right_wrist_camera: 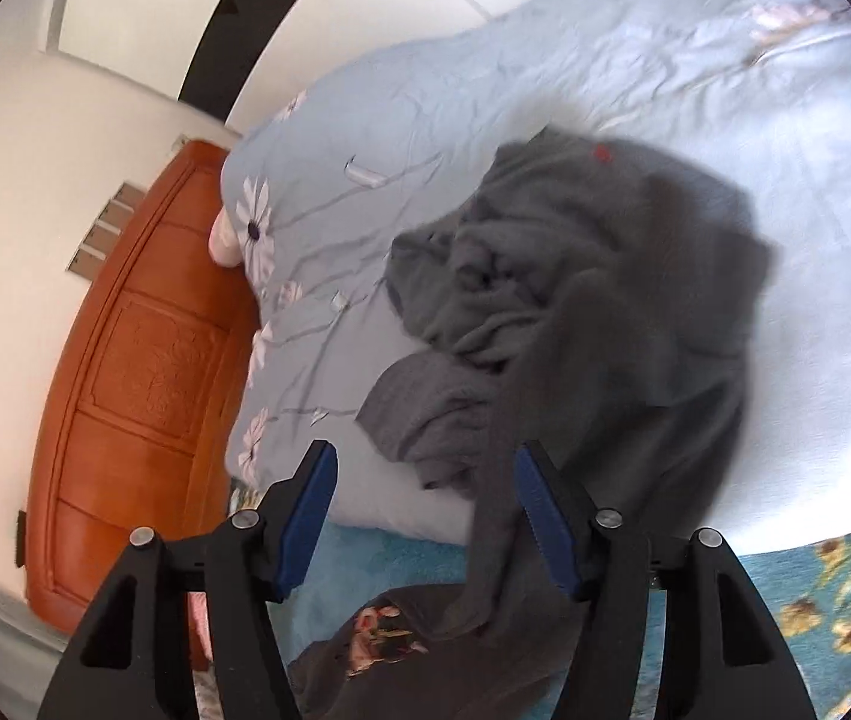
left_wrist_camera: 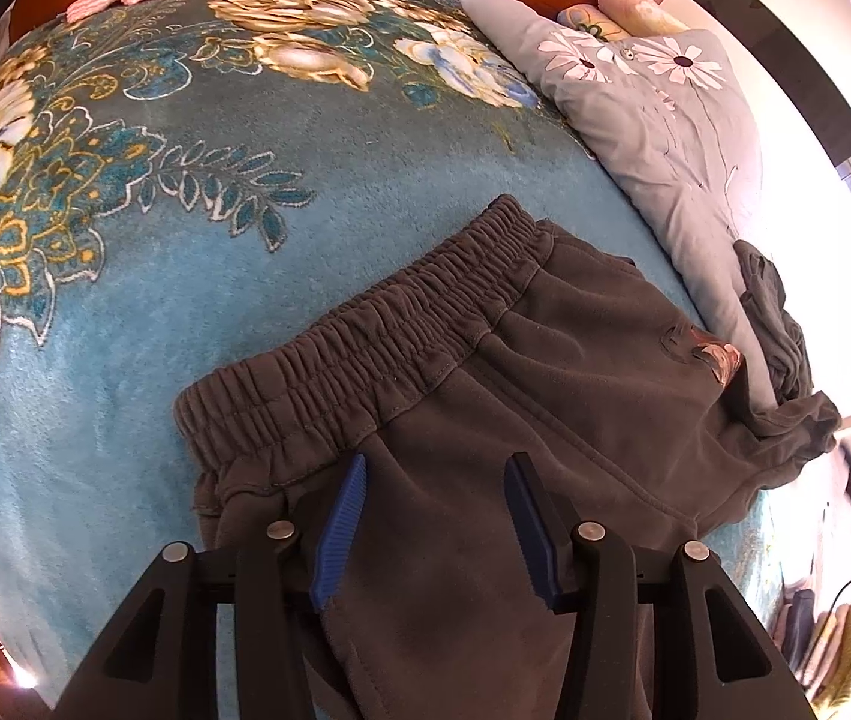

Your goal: Fold clothes

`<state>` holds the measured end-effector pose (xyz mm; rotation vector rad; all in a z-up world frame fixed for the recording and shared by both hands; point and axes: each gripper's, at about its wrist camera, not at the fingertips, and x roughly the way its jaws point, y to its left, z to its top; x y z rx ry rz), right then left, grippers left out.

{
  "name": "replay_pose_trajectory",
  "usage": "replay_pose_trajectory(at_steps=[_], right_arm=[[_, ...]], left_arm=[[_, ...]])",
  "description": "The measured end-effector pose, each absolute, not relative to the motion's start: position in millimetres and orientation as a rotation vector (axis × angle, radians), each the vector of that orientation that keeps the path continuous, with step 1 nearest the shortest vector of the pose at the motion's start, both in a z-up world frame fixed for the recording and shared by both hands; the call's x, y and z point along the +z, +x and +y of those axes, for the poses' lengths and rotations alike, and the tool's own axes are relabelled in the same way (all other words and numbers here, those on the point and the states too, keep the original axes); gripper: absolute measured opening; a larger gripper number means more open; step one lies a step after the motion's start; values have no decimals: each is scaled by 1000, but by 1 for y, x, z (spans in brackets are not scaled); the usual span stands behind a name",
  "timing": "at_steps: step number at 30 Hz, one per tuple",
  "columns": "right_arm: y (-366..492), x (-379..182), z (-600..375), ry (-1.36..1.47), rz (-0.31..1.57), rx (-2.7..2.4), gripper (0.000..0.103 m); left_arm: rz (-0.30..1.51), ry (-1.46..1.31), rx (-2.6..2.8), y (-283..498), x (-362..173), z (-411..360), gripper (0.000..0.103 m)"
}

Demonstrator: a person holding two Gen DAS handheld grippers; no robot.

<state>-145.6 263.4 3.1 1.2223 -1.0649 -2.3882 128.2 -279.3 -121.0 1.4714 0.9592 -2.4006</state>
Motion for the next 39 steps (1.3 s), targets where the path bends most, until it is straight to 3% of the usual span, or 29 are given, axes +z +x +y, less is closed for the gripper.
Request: replay_pose_trajectory(at_steps=[6, 13, 17, 19, 21, 23, 31, 34, 39], right_arm=[[-127, -43, 301, 1442, -1157, -2516, 63], [-142, -91, 299, 1518, -1430, -2474, 63], [-148, -93, 294, 1489, -1498, -2485, 64], [-151, -88, 290, 1489, -1476, -2486, 49], [-155, -82, 285, 1538, -1414, -2502, 24], [-155, -76, 282, 1540, -1384, -2498, 14], [-94, -27, 307, 1308, -1316, -2564, 11], [-50, -37, 337, 1369, -1285, -2621, 11], [-32, -87, 359, 1519, -1467, -2558, 11]], left_arm=[[916, 1491, -2406, 124, -122, -274, 56], [932, 1498, -2409, 124, -121, -277, 56], [929, 1498, -2408, 124, -121, -276, 56], [927, 1497, -2407, 124, -121, -276, 56], [932, 1497, -2408, 125, -120, -276, 57], [940, 1498, -2410, 125, -118, -277, 57], [995, 1485, -2416, 130, -113, -279, 57], [1016, 1480, -2420, 132, -111, -280, 57], [999, 1415, -2421, 139, -97, -293, 57]])
